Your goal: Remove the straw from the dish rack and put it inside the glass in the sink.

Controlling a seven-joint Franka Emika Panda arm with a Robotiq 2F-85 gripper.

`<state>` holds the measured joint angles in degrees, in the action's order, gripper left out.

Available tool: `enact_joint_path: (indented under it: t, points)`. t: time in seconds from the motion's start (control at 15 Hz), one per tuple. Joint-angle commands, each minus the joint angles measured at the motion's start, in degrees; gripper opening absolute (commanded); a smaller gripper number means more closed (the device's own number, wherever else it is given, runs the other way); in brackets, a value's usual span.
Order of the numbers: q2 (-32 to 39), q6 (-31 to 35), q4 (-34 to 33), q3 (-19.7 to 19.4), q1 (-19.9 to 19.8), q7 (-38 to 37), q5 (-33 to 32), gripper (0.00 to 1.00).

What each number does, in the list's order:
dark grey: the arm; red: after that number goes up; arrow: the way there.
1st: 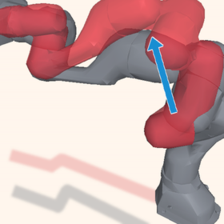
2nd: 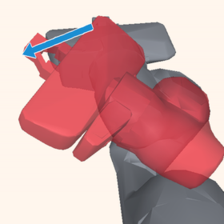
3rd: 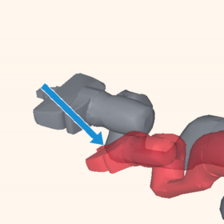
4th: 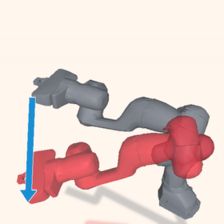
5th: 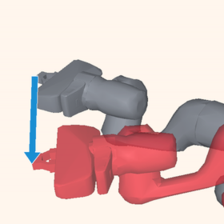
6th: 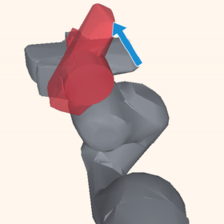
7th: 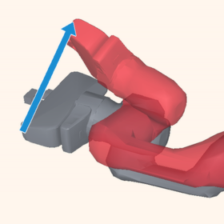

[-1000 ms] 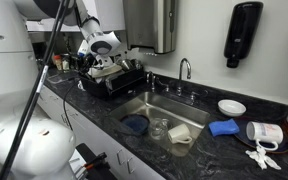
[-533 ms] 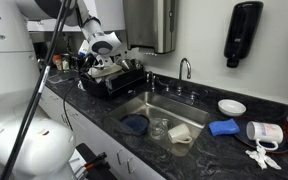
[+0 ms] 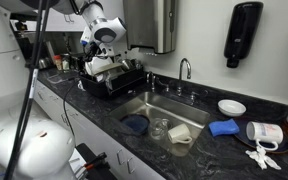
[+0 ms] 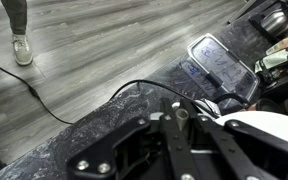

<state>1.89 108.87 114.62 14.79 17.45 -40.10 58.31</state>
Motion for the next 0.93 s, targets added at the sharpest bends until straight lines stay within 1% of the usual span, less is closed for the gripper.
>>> enact_joint_path:
  t: [0.0, 0.2, 0.4, 0.87]
  points:
    - [-3.5, -4.2, -2.6, -1.2, -2.2, 2.6, 0.6, 0.03]
    - [-4.7, -6.3, -5.1, -1.8, -3.1, 4.2, 0.8, 0.03]
    - [-5.3, -6.6, -6.3, -2.0, -3.6, 4.9, 0.7, 0.03]
    - [-7.0, -6.3, -4.1, -3.0, -5.0, 3.8, -0.7, 0.03]
